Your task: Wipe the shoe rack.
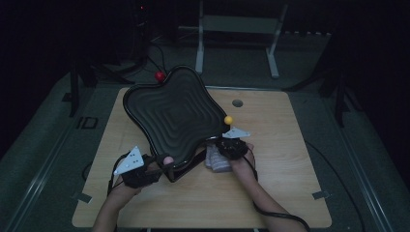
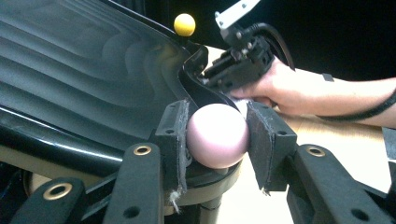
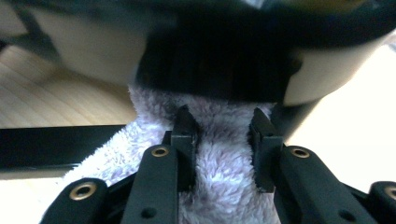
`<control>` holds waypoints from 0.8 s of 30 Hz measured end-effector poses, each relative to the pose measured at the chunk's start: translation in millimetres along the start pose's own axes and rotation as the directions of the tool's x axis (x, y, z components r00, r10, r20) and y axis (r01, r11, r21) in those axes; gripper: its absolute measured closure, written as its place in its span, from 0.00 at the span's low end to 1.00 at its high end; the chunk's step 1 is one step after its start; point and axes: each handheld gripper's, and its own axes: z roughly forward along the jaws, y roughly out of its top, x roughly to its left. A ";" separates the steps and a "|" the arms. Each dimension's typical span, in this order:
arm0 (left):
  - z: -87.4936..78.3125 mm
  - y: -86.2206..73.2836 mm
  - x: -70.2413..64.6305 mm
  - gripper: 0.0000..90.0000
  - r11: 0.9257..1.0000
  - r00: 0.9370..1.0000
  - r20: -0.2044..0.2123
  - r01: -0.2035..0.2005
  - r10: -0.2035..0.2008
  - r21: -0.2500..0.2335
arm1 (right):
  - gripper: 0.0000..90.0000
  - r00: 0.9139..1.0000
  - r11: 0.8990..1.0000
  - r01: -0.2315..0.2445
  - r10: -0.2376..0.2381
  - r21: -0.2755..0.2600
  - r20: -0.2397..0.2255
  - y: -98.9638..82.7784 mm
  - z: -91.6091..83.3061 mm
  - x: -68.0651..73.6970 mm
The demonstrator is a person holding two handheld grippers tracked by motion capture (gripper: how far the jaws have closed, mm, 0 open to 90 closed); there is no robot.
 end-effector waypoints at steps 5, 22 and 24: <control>0.1 -0.1 -0.3 0.67 1.000 1.000 -0.001 0.001 -0.001 -0.001 | 0.78 0.998 0.999 0.044 -0.044 0.012 -0.044 0.2 -1.1 25.3; -0.7 -1.0 0.2 0.67 1.000 1.000 -0.001 0.003 -0.003 -0.005 | 0.78 0.943 0.984 0.177 -0.176 -0.025 -0.284 -0.8 -6.5 119.5; -1.1 -1.6 0.8 0.67 1.000 1.000 0.003 0.004 -0.003 -0.009 | 0.77 0.945 0.983 0.179 -0.180 -0.027 -0.275 -1.0 -5.8 110.7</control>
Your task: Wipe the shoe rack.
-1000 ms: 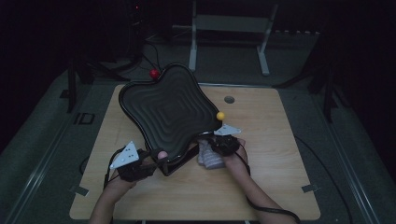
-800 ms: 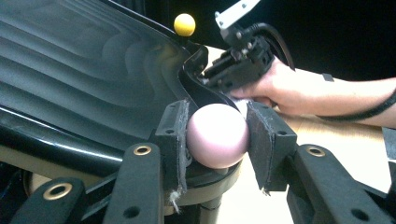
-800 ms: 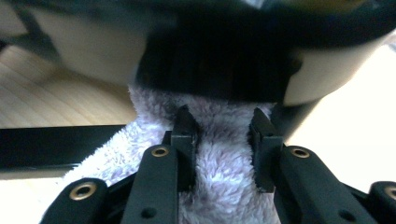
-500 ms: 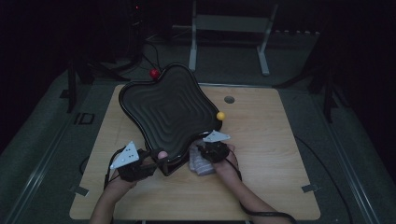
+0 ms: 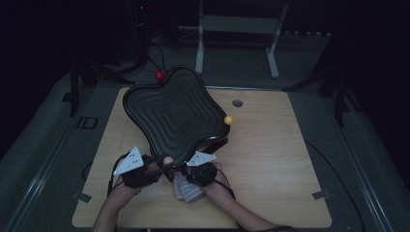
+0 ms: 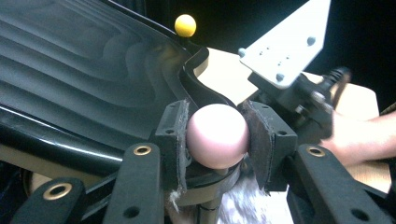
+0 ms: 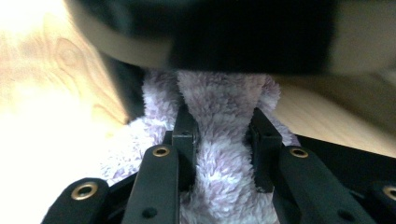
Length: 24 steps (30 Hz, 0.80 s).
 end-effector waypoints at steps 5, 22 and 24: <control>0.0 0.5 0.1 0.67 1.000 1.000 0.002 0.001 -0.001 0.003 | 0.77 0.988 1.000 -0.029 0.028 0.002 0.150 -10.8 -12.0 -46.2; 1.4 0.3 -0.4 0.67 1.000 1.000 -0.001 0.000 0.000 -0.004 | 0.78 0.981 0.995 -0.103 0.100 0.012 0.166 -21.0 -19.9 -62.3; 1.3 0.5 -0.6 0.67 1.000 1.000 -0.002 0.000 0.000 -0.001 | 0.78 0.991 0.997 -0.069 0.067 0.017 0.120 -17.1 -15.4 -40.4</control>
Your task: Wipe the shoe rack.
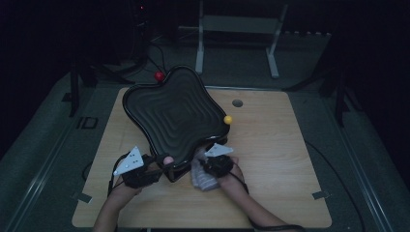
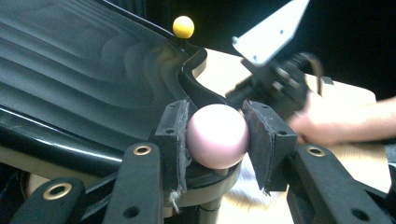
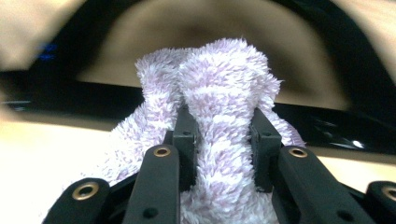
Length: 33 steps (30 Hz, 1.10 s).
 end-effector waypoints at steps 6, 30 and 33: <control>-1.2 -0.6 0.8 0.67 1.000 1.000 0.000 0.003 -0.003 -0.002 | 0.77 0.986 0.992 0.123 -0.123 -0.006 -0.112 7.9 5.8 60.9; -2.2 -1.0 2.8 0.67 1.000 1.000 0.011 0.003 -0.003 -0.004 | 0.77 0.984 1.000 -0.024 0.022 0.011 0.177 12.5 -6.1 -74.3; -1.9 -0.6 1.7 0.67 1.000 1.000 0.006 -0.004 0.004 -0.001 | 0.78 0.983 0.995 -0.100 0.099 0.000 0.156 6.4 2.1 -76.9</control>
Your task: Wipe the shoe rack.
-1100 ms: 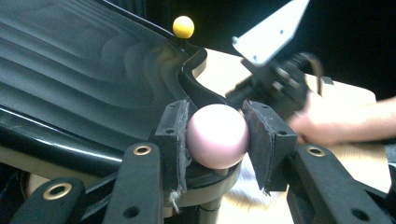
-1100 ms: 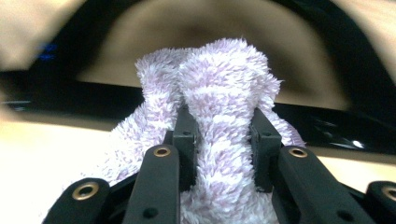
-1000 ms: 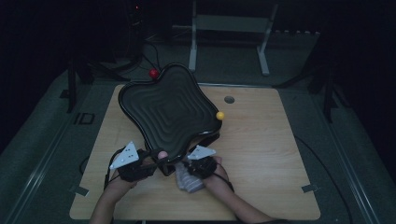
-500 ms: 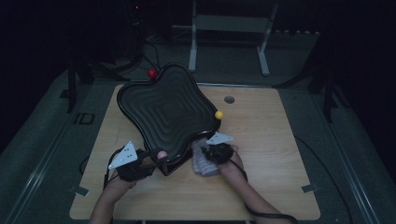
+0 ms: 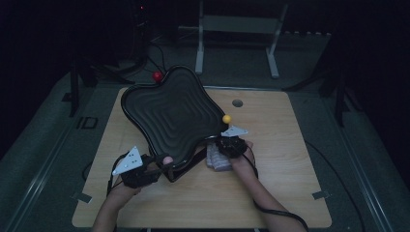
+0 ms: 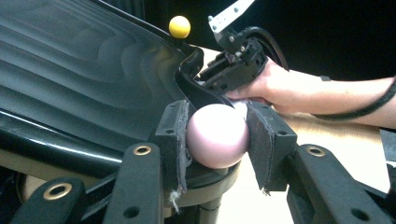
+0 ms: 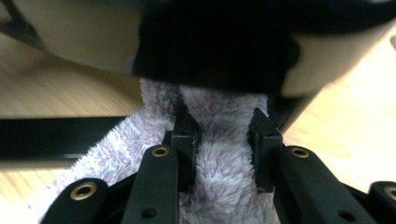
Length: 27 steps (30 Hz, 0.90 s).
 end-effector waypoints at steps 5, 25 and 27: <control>0.4 -0.3 0.0 0.67 1.000 1.000 0.001 0.007 -0.007 -0.005 | 0.78 0.995 0.998 0.054 -0.052 0.013 -0.084 -1.8 -3.6 31.2; -0.1 -1.4 0.4 0.67 1.000 1.000 0.004 0.018 -0.018 -0.013 | 0.77 0.937 0.980 0.191 -0.199 -0.056 -0.288 -5.4 -5.9 98.6; 0.3 -1.3 0.3 0.67 1.000 1.000 0.004 0.019 -0.019 -0.013 | 0.77 0.950 0.982 0.185 -0.190 -0.043 -0.247 -4.5 -4.9 85.0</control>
